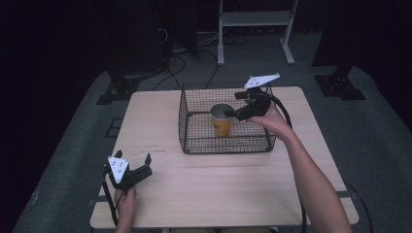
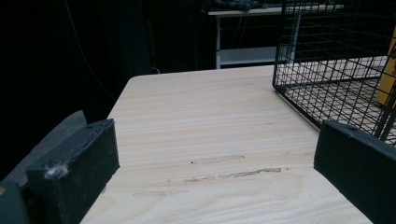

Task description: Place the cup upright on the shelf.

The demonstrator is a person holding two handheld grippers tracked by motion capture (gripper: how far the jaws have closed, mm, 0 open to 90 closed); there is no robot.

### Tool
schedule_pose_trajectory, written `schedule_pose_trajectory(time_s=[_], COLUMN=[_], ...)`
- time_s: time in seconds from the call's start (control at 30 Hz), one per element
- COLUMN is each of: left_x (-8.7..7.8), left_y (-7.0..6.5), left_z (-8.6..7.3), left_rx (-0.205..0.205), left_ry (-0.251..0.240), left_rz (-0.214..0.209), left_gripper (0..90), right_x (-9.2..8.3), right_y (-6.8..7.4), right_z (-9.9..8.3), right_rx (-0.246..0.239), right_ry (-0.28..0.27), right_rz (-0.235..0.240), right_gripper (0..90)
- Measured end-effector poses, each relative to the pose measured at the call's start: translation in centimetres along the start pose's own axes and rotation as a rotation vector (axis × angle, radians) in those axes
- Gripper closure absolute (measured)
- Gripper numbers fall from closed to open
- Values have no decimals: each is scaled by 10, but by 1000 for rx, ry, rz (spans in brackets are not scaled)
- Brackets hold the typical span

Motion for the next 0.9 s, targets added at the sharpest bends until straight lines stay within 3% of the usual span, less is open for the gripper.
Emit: schedule_pose_trajectory(time_s=[0.9], left_x=[0], left_y=[0], left_z=[0], left_rx=[1], left_ry=[-1], left_rz=[-1], left_gripper=[0], right_x=[-18], right_y=[23], right_z=[-22], right_rx=[11], right_ry=[10], right_rz=[17], right_gripper=[51])
Point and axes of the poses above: each handheld gripper's, and its own axes: x roughly forward along the jaws, z roughly out of its top, y roughly to its left, the point moved 5 cm from there along x, roughly forward along the jaws, and after that the axes turned 13 degrees about z, right-handed, at the moved point
